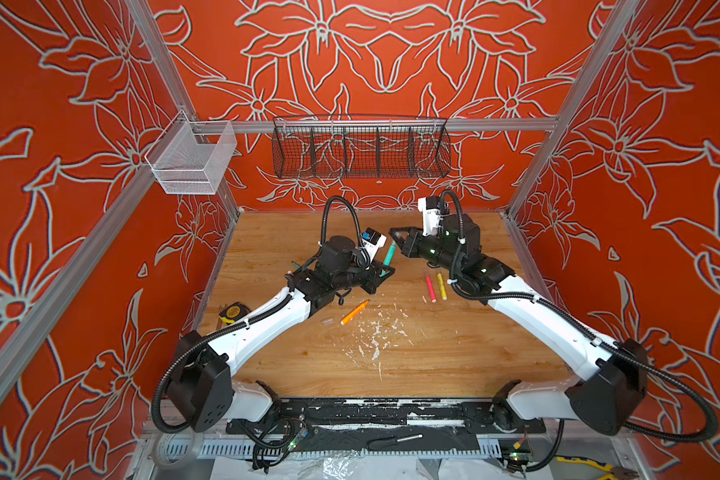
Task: Insert the pens into the pen caps
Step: 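Push the translucent cap farther down the green highlighter with the right gripper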
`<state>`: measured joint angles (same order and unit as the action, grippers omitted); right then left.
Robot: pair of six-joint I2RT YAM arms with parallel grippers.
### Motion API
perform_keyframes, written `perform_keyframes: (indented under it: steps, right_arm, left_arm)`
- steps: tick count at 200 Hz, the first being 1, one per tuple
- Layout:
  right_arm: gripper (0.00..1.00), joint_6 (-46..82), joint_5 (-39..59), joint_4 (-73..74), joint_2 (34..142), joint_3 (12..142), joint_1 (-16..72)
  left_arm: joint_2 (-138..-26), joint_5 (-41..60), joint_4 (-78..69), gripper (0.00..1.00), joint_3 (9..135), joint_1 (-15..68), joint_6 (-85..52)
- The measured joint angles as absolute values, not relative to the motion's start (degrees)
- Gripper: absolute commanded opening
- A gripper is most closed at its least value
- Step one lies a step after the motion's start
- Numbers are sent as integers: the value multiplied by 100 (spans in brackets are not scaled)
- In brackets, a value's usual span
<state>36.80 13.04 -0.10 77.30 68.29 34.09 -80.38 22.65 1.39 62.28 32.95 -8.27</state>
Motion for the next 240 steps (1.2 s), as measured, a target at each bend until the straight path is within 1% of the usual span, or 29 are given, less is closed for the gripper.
perform_keyframes:
  steps: [37,116,168,182,192,202,223,240]
  right_arm:
    - [0,3704,1081,272,7732,6663,3406]
    - [0,3756,716,731,7745,6471,3409]
    - [0,3752,587,550,7745,6617,3411]
    - [11,3730,596,311,7745,6810,3409]
    - [22,3691,635,110,7745,6967,3406]
    - [30,3669,749,-134,7758,7161,3406]
    - [37,3562,1216,-871,7782,7507,3472]
    - [39,3461,1457,-1223,7865,7811,3514]
  left_arm:
    - [-8311,2589,375,0,6539,3173,-768]
    - [-8803,2919,491,0,7059,3076,-746]
    - [-8910,3194,429,0,7144,3035,-851]
    - [-8877,3350,97,0,6997,3013,-952]
    - [-8812,3461,-187,0,6836,2998,-1046]
    - [-8713,3500,-495,0,6632,2993,-1168]
    - [-8501,3210,-1216,0,6313,2786,-1570]
    - [-8285,3044,-1581,0,6042,2628,-1772]
